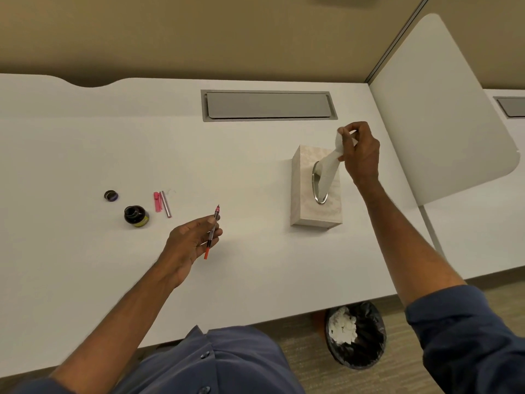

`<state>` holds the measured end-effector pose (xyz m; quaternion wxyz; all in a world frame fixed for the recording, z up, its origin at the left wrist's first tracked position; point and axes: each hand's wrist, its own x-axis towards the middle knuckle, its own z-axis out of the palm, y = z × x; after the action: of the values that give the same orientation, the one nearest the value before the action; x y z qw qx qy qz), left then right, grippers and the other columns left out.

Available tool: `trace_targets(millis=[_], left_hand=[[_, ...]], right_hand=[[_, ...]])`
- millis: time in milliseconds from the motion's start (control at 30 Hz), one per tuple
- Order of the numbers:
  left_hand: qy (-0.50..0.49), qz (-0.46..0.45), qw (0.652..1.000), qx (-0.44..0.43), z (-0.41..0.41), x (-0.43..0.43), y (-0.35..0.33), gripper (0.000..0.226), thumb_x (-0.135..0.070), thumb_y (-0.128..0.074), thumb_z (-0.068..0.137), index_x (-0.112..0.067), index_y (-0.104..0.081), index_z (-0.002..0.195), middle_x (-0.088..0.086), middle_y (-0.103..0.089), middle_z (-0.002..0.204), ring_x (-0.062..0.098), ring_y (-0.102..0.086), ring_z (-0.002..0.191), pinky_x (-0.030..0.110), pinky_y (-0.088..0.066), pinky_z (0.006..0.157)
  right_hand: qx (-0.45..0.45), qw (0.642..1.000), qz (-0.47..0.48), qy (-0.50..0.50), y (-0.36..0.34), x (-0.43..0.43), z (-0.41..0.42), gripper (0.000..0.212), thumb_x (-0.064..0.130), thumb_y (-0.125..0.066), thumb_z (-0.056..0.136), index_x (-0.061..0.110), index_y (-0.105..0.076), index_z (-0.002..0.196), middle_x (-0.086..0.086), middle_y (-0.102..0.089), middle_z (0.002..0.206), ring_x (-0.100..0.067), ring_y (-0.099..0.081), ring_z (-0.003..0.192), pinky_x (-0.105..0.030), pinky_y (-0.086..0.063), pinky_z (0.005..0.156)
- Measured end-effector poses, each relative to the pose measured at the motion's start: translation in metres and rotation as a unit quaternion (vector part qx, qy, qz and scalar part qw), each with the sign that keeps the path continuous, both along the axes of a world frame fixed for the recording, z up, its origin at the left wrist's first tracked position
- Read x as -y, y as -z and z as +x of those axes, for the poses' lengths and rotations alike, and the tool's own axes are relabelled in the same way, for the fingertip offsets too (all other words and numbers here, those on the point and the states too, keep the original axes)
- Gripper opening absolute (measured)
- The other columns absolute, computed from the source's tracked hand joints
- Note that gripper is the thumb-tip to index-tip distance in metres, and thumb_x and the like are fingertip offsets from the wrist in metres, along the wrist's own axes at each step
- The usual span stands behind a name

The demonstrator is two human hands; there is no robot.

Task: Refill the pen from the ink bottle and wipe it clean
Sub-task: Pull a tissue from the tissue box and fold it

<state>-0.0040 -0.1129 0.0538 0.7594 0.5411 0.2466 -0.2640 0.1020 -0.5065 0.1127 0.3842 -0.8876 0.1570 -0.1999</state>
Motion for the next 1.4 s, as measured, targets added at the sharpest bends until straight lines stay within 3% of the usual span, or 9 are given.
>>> trace_targets(millis=[167,400,633,833,900,1000,1100,1300,1400], left_hand=[[-0.007,-0.003,1.0,0.003,0.006,-0.001,0.0,0.025,-0.019,-0.072,0.091,-0.004,-0.075,0.111,0.011,-0.075,0.1,0.023,-0.075,0.094,0.032,-0.061,0.084],[-0.01,-0.006,1.0,-0.001,0.012,0.0,0.002,0.019,-0.018,-0.072,0.092,-0.006,-0.077,0.106,0.012,-0.075,0.099,0.022,-0.076,0.091,0.029,-0.063,0.08],[-0.01,-0.002,1.0,-0.011,0.017,0.003,0.006,0.023,-0.018,-0.073,0.091,-0.003,-0.076,0.108,0.012,-0.076,0.099,0.023,-0.076,0.091,0.03,-0.063,0.079],[-0.009,-0.004,1.0,-0.012,0.023,0.002,0.008,0.027,-0.018,-0.073,0.091,-0.002,-0.074,0.112,0.01,-0.076,0.099,0.024,-0.075,0.093,0.03,-0.062,0.081],[-0.008,-0.004,1.0,-0.012,0.026,0.003,0.008,0.027,-0.018,-0.073,0.091,-0.002,-0.074,0.113,0.01,-0.076,0.099,0.024,-0.075,0.093,0.032,-0.062,0.082],[-0.007,-0.004,1.0,-0.015,0.028,0.005,0.008,0.027,-0.018,-0.074,0.09,-0.002,-0.074,0.112,0.009,-0.077,0.098,0.024,-0.075,0.093,0.033,-0.061,0.084],[-0.012,-0.005,1.0,-0.017,0.029,0.006,0.009,0.026,-0.018,-0.074,0.09,-0.002,-0.074,0.111,0.009,-0.077,0.097,0.023,-0.076,0.092,0.031,-0.062,0.082],[-0.018,-0.008,1.0,-0.02,0.032,0.004,0.011,0.023,-0.018,-0.073,0.091,-0.003,-0.075,0.109,0.009,-0.077,0.097,0.022,-0.076,0.09,0.031,-0.062,0.082],[-0.015,-0.014,1.0,-0.016,0.032,0.004,0.011,0.019,-0.016,-0.071,0.092,-0.004,-0.076,0.107,0.009,-0.076,0.096,0.021,-0.076,0.089,0.028,-0.062,0.078]], right_hand=[[-0.129,0.991,0.038,-0.025,0.009,0.009,-0.008,0.048,0.047,-0.083,0.084,0.014,-0.068,0.116,-0.006,-0.061,0.081,-0.015,-0.067,0.063,-0.025,-0.061,0.054],[-0.323,0.921,0.203,-0.078,0.039,0.012,-0.044,0.05,0.018,-0.084,0.086,0.012,-0.062,0.131,-0.003,-0.059,0.083,-0.015,-0.064,0.075,-0.022,-0.06,0.057],[-0.335,0.931,0.134,-0.06,0.064,-0.001,-0.068,0.054,0.021,-0.086,0.083,0.02,-0.061,0.131,-0.003,-0.063,0.104,-0.021,-0.062,0.092,-0.038,-0.056,0.083],[-0.277,0.856,0.417,0.128,0.059,0.001,-0.059,0.044,0.056,-0.071,0.091,0.013,-0.077,0.1,-0.003,-0.067,0.106,-0.022,-0.066,0.099,-0.04,-0.058,0.083],[-0.261,0.844,0.437,0.17,0.061,0.001,-0.056,0.028,0.037,-0.075,0.094,0.01,-0.071,0.091,-0.009,-0.066,0.105,-0.024,-0.064,0.092,-0.041,-0.053,0.085],[-0.273,0.809,0.49,0.175,0.056,-0.002,-0.047,0.02,0.007,-0.075,0.092,0.003,-0.066,0.11,-0.015,-0.064,0.114,-0.024,-0.065,0.093,-0.041,-0.053,0.098],[-0.297,0.77,0.548,0.138,0.047,-0.004,-0.039,0.017,0.003,-0.067,0.097,0.0,-0.063,0.114,-0.013,-0.067,0.108,-0.019,-0.065,0.09,-0.035,-0.048,0.11],[-0.247,0.74,0.618,0.1,0.031,-0.004,-0.033,0.015,0.017,-0.062,0.102,0.004,-0.069,0.106,-0.005,-0.079,0.088,-0.013,-0.07,0.092,-0.029,-0.051,0.108],[-0.185,0.719,0.662,0.105,0.016,-0.002,-0.026,0.014,0.015,-0.062,0.102,0.005,-0.07,0.098,-0.005,-0.079,0.078,-0.011,-0.077,0.072,-0.024,-0.063,0.074]])
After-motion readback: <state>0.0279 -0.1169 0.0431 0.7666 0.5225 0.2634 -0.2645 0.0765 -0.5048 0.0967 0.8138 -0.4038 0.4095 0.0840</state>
